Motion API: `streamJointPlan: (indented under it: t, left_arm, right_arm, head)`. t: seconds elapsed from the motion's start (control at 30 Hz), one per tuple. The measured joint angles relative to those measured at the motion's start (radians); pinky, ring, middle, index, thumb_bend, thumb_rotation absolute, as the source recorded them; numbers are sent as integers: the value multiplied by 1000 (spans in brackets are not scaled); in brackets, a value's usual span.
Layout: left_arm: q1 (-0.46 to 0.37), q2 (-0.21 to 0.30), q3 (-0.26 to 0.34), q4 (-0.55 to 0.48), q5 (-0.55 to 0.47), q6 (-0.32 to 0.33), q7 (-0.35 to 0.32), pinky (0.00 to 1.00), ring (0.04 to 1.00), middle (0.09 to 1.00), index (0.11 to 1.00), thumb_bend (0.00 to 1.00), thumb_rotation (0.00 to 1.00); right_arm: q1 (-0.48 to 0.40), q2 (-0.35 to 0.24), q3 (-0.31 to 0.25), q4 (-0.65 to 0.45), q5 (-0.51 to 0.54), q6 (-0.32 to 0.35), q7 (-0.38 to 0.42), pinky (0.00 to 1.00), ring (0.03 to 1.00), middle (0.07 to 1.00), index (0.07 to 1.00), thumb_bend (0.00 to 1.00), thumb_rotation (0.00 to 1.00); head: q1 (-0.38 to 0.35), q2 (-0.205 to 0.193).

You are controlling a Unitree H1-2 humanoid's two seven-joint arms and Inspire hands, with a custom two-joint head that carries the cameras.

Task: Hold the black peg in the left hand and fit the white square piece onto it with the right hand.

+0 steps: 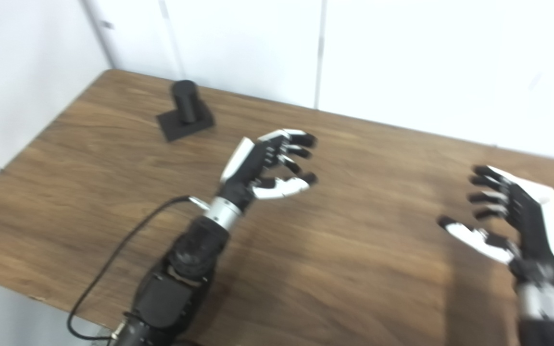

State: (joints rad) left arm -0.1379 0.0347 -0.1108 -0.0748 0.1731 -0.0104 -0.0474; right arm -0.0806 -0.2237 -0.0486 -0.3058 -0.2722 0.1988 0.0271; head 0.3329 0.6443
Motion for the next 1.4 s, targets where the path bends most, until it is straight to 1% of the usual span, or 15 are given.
streamJointPlan:
  t: [0.13,0.2,0.27,0.43,0.53,0.63,0.73,0.83,0.93,1.07,1.17,1.23,1.27,1.33,1.4]
  left_arm:
    - [0,0,-3,0,24,0,3,567,723,751,710,614,33]
    - [0,2,-2,0,24,0,3,559,713,745,702,615,23]
    - [0,2,-1,4,23,-3,3,559,713,744,697,622,31]
    - [0,2,-1,8,22,-2,1,589,724,737,686,625,79]
    - [0,6,-2,6,20,0,-10,595,717,732,680,613,57]
    - [0,16,-1,3,16,1,-16,584,707,732,681,628,68]
    - [-2,35,9,-8,15,6,-33,563,677,725,689,673,87]
    - [-11,77,24,-24,45,7,-35,572,678,732,706,713,116]
    - [-33,142,51,-37,98,9,-34,580,709,757,724,752,157]
    - [-70,221,114,-46,116,46,-33,597,733,776,732,779,164]
    - [-84,269,136,-60,118,77,-42,585,716,772,740,787,191]
    - [-94,295,141,-73,132,97,-50,613,735,777,744,800,230]
    - [-101,306,143,-79,145,117,-52,633,746,780,746,803,237]
    - [-114,319,151,-89,155,152,-53,678,774,794,743,803,228]
    - [-126,328,160,-105,165,182,-53,698,792,797,739,810,223]
  right_arm:
    - [1,0,0,-12,12,5,5,527,649,738,772,572,0]
    - [1,0,0,-13,11,17,6,521,649,735,764,577,0]
    - [1,0,1,-15,9,31,6,509,644,728,756,586,0]
    - [1,1,1,-29,6,43,6,509,646,735,751,591,0]
    - [1,1,2,-42,7,46,6,515,644,730,753,590,0]
    - [1,3,4,-42,7,48,6,502,641,724,746,592,0]
    - [1,5,7,-42,5,48,6,497,639,723,746,586,0]
    - [1,6,8,-42,1,52,6,492,637,720,742,585,0]
    - [1,10,8,-46,-3,70,6,497,642,723,743,582,0]
    - [1,11,9,-51,-4,72,6,494,632,720,745,582,0]
    - [1,12,8,-52,-3,73,6,495,634,723,746,583,0]
    - [1,11,8,-52,-3,73,6,494,634,726,747,584,0]
    - [1,12,8,-52,-3,73,6,494,634,726,748,583,0]
    - [1,12,8,-52,-3,73,6,493,632,724,747,582,0]
    - [1,11,8,-52,-1,73,6,495,634,726,749,576,0]
  head:
    - [-12,-2]
    - [-12,-2]
    - [-8,-14]
    - [-9,-17]
    - [-9,-17]
    - [-8,-26]
    - [-9,-28]
    - [-9,-32]
    - [-11,-35]
    - [-6,-37]
    - [-6,-38]
    - [-6,-38]
    - [-6,-40]
    - [-6,-40]
    - [-5,-41]
